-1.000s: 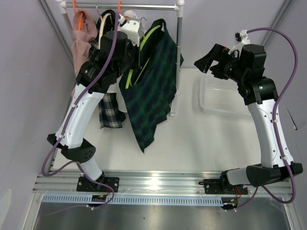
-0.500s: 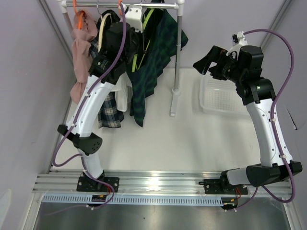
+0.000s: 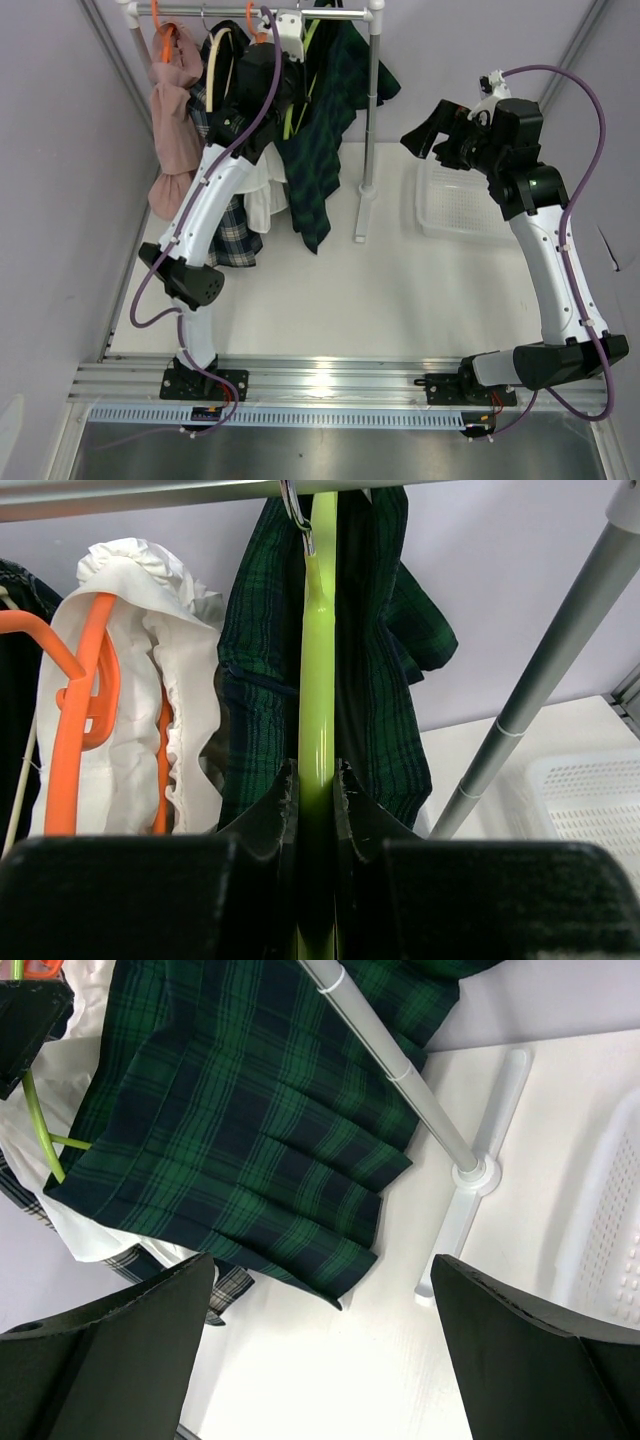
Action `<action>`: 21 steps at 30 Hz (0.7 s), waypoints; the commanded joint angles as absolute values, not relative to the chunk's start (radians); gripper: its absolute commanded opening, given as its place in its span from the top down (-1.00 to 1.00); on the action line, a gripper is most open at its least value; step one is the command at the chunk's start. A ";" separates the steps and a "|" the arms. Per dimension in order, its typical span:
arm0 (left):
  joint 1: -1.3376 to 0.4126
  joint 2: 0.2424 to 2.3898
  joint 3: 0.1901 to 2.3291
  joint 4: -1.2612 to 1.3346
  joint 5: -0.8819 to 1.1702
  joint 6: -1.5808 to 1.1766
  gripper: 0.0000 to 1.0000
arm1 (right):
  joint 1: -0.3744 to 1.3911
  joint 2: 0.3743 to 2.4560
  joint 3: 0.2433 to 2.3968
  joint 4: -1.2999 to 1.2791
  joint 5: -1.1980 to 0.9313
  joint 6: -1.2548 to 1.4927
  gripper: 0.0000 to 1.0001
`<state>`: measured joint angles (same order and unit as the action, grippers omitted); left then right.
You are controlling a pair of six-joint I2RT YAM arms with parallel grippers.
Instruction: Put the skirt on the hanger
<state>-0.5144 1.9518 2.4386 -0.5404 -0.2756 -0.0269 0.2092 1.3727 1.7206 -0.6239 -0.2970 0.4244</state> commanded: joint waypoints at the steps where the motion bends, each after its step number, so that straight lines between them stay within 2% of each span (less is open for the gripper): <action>1: -0.503 1.927 2.493 -0.345 -0.247 -0.043 1.00 | 0.206 1.348 1.721 -0.578 -0.310 0.414 -0.93; 21: -0.499 1.864 2.381 -0.385 -0.219 -0.058 0.99 | 0.206 1.304 1.654 -0.558 -0.301 0.423 -0.93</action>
<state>-0.5072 1.9522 2.3688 -0.5114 -0.2352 -0.0444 0.2092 1.3350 1.6550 -0.6010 -0.2966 0.4252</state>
